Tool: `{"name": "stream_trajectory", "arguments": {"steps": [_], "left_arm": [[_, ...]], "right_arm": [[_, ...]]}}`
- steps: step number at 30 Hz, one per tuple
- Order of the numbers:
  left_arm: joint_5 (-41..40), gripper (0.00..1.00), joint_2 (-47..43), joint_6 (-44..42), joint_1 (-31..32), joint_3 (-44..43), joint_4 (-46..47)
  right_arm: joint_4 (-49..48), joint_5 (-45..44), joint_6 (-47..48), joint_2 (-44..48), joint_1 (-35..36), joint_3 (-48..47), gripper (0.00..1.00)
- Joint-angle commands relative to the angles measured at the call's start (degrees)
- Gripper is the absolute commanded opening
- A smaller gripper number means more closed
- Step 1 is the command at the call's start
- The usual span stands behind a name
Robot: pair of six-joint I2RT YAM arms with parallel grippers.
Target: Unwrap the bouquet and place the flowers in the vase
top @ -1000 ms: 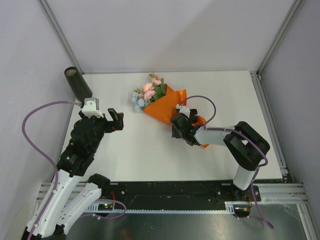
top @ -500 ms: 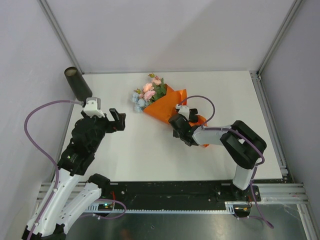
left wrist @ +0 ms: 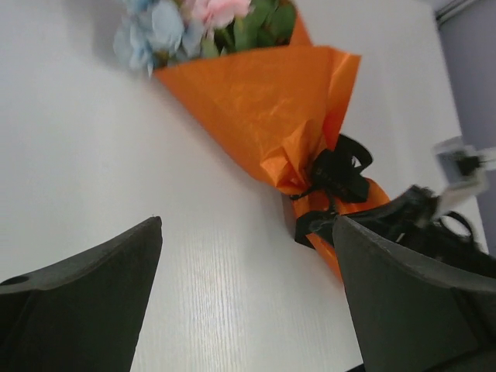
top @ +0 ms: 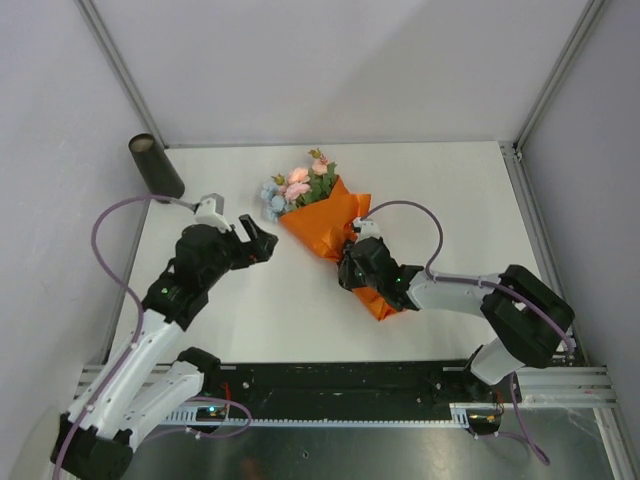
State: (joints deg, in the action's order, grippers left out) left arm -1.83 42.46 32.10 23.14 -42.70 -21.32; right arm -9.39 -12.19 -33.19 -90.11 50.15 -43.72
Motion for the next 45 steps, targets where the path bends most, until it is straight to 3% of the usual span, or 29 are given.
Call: {"name": "stream_trajectory", "arguments": {"steps": [1,5,11,17,26,45], "left_arm": [[2.9,0.95,3.4,6.8,0.3,4.2,6.6],[6.2,0.94,8.4,10.8,0.2,10.0,17.9],[9.1,0.91,18.5,13.0,0.4,12.1,25.8],[9.8,0.91,25.4,12.8,1.3,10.2,28.8],[6.7,0.92,28.5,11.6,7.4,8.0,29.7],[4.4,0.91,35.7,10.9,11.3,5.5,34.3]], "right_arm": [[-6.7,5.1,-1.8,5.4,1.1,3.1,0.0],[-8.7,5.8,-2.9,6.3,1.8,4.9,0.0],[-9.7,5.2,-4.4,5.7,3.1,5.2,0.0],[-8.9,4.6,-4.3,7.2,3.8,5.6,0.0],[-8.6,4.0,-4.1,9.0,4.4,6.7,0.0],[-9.8,2.9,-4.4,12.5,5.1,8.3,0.0]]}}
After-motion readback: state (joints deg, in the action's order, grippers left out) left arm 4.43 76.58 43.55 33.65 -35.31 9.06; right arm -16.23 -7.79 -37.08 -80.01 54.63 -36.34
